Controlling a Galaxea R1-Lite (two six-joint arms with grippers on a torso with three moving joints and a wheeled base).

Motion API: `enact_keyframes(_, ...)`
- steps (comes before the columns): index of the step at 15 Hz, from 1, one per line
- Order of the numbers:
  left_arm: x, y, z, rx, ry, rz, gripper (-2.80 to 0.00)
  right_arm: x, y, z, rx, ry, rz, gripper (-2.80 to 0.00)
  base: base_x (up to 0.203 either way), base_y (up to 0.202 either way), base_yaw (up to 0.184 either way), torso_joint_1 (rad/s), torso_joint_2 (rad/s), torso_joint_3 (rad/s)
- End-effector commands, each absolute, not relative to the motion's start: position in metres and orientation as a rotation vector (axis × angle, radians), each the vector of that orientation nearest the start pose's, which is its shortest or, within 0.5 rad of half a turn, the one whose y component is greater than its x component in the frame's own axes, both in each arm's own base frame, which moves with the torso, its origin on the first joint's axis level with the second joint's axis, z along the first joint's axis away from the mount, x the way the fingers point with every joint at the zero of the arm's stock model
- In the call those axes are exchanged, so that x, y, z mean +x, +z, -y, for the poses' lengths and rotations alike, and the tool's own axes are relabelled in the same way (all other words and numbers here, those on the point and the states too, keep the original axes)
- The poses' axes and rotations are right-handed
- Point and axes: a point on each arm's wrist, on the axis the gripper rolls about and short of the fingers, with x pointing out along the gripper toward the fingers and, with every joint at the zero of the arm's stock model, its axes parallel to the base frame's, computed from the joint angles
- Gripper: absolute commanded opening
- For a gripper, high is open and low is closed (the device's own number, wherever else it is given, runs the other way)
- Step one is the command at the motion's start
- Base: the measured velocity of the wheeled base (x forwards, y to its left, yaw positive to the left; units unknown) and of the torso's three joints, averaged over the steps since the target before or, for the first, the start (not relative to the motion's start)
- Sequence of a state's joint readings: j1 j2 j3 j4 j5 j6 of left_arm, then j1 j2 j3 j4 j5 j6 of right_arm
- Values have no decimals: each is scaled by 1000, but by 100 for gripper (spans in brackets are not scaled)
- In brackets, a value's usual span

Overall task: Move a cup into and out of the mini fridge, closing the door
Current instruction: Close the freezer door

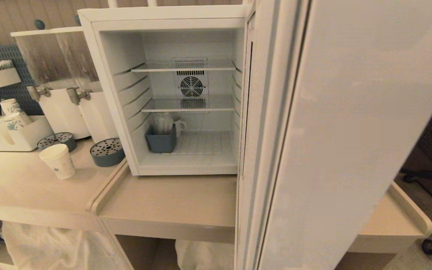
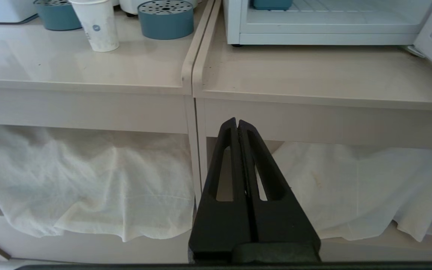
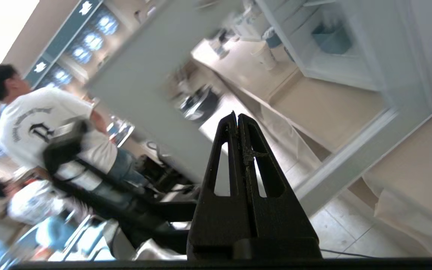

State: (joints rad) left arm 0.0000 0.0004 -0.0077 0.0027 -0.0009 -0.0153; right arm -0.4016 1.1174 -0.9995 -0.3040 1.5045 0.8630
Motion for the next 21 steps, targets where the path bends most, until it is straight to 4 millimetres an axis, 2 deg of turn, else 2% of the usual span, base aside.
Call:
enact_keyframes(1,-24,77,0,-15,-1,6,-280,212,292,49,690,1112,-456,-280,0,0,0,0,0,0)
enact_keyframes(2,-24,77,0,-15,-2,6,-280,234,272,45,658,1148,-450,-280,0,0,0,0,0,0)
enact_keyframes(3,-24,77,0,-15,-2,6,-280,246,256,33,623,1190,-440,-280,0,0,0,0,0,0)
enact_keyframes(5,-24,77,0,-15,0,8,-280,257,223,-11,582,1273,-455,-280,0,0,0,0,0,0)
enact_keyframes(6,-24,77,0,-15,0,6,-280,258,213,-28,565,1270,-450,-280,0,0,0,0,0,0)
enact_keyframes(9,-24,77,0,-15,-2,6,-280,263,186,-79,460,1064,-430,-280,0,0,0,0,0,0)
enact_keyframes(11,-24,77,0,-15,0,6,-280,260,170,-112,303,894,-435,-280,0,0,0,0,0,0)
enact_keyframes(13,-24,77,0,-15,-1,6,-280,253,171,-147,206,828,-426,-280,0,0,0,0,0,0)
enact_keyframes(14,-24,77,0,-15,-1,6,-280,251,177,-159,185,848,-420,-280,0,0,0,0,0,0)
enact_keyframes(17,-24,77,0,-15,0,6,-280,253,183,-185,162,819,-429,-280,0,0,0,0,0,0)
enact_keyframes(18,-24,77,0,-15,-1,6,-280,253,183,-188,158,808,-433,-280,0,0,0,0,0,0)
enact_keyframes(21,-24,77,0,-15,0,7,-280,255,181,-218,129,791,-436,-280,0,0,0,0,0,0)
